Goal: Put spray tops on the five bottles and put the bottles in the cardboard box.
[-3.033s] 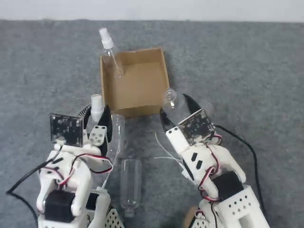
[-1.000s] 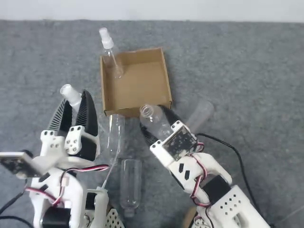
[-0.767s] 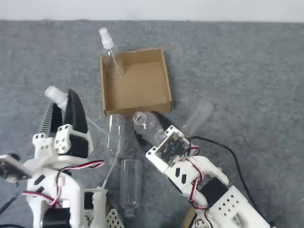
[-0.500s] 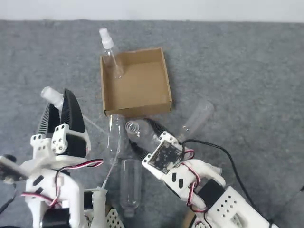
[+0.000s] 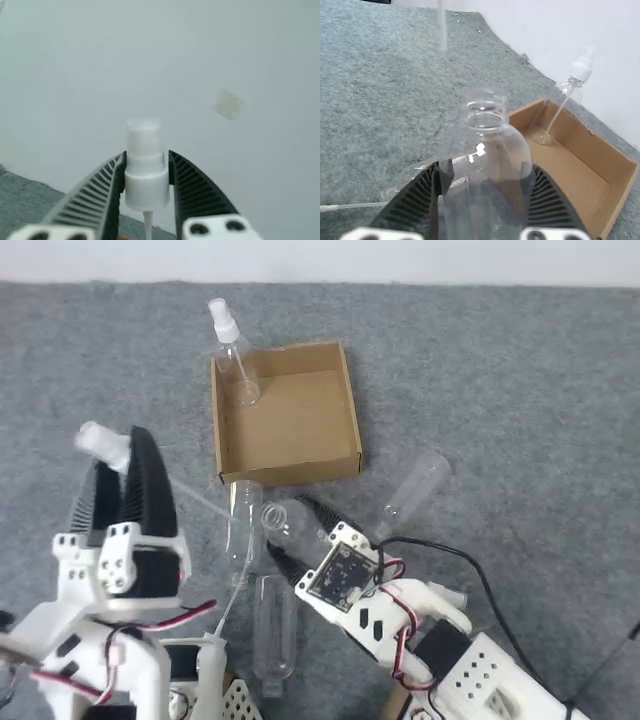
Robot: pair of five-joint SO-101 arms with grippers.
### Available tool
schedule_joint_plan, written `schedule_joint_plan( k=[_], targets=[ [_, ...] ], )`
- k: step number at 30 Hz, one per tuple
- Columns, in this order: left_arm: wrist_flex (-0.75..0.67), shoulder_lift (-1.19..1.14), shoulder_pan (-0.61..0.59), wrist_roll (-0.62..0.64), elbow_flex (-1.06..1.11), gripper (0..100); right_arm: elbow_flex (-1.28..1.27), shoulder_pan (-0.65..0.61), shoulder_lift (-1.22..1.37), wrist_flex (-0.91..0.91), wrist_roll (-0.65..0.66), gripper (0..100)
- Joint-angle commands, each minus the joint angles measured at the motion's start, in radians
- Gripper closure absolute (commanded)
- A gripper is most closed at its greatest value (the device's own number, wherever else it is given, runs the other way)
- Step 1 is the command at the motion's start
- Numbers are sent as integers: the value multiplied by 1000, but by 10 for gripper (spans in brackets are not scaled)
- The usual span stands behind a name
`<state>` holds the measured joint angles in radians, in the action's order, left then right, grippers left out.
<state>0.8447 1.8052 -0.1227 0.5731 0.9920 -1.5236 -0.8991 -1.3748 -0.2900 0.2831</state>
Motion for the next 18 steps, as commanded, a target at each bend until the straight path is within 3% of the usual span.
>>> schedule_joint_plan(
  k=[1, 18],
  targets=[
    [-35, 20, 100, -46, -10, 987, 15, -44, -16, 13, 15, 905],
    [-57, 20, 126, -48, 47, 987, 15, -48, -16, 15, 15, 904]
  ],
)
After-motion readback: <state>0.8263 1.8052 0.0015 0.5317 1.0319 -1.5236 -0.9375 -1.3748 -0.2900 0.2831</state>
